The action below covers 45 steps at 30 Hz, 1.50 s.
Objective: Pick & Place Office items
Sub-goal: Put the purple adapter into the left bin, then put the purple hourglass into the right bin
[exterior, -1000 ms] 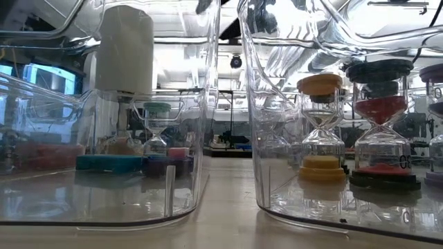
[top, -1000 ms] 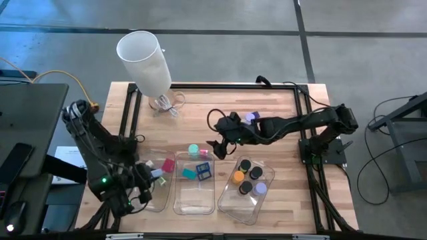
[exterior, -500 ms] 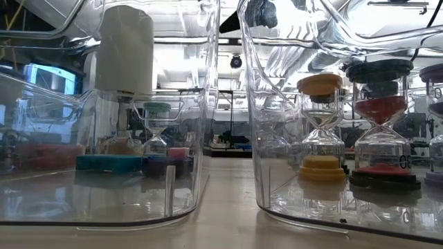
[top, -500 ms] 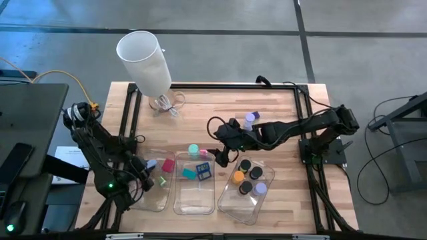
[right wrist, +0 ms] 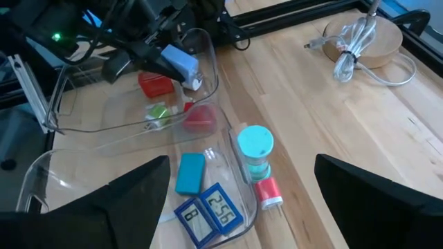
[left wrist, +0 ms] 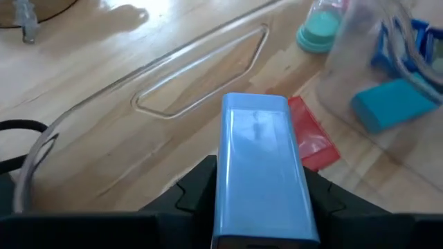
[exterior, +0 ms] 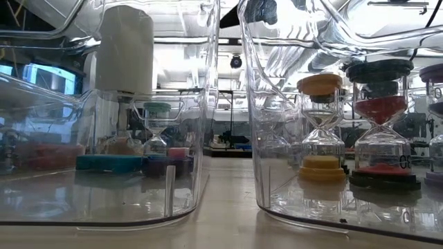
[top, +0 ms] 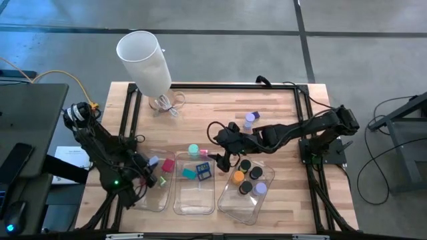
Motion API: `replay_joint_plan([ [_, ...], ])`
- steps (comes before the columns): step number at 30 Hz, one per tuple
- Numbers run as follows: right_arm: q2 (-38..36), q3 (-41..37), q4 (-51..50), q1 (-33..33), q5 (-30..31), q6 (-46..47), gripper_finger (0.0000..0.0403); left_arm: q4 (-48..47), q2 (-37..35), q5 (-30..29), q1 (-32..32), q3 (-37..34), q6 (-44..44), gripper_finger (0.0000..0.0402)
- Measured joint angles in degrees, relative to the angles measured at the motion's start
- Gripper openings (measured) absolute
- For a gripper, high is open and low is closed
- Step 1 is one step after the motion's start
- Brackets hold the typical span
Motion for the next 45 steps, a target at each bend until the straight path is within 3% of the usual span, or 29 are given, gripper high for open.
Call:
replay_joint_plan([
  [10,-0.04,0.0,-0.04,0.31,-0.2,-0.02,0.0348,6.81,0.0,1.25,3.71,-2.34,3.21,0.0132],
  [23,-0.07,0.0,-0.52,1.23,-2.38,-0.04,0.0348,7.7,-0.05,2.01,5.46,-2.32,8.49,0.0221],
  [30,0.33,0.02,0.02,1.3,-4.55,-0.72,0.0348,7.04,-2.91,2.22,5.48,-1.22,17.97,0.0226],
  [37,-2.3,0.02,0.34,0.23,-6.32,-7.99,0.0348,5.73,-9.62,1.47,5.48,0.64,24.83,0.0226],
  [42,-5.46,0.02,-3.36,-2.2,-4.79,-7.99,0.0348,5.75,-15.43,-2.67,5.56,1.05,34.69,0.0226],
  [45,-7.74,0.13,-7.6,-4.25,1.4,-7.99,0.0348,5.93,-19.85,-6.48,6.89,1.09,44.04,0.0226],
])
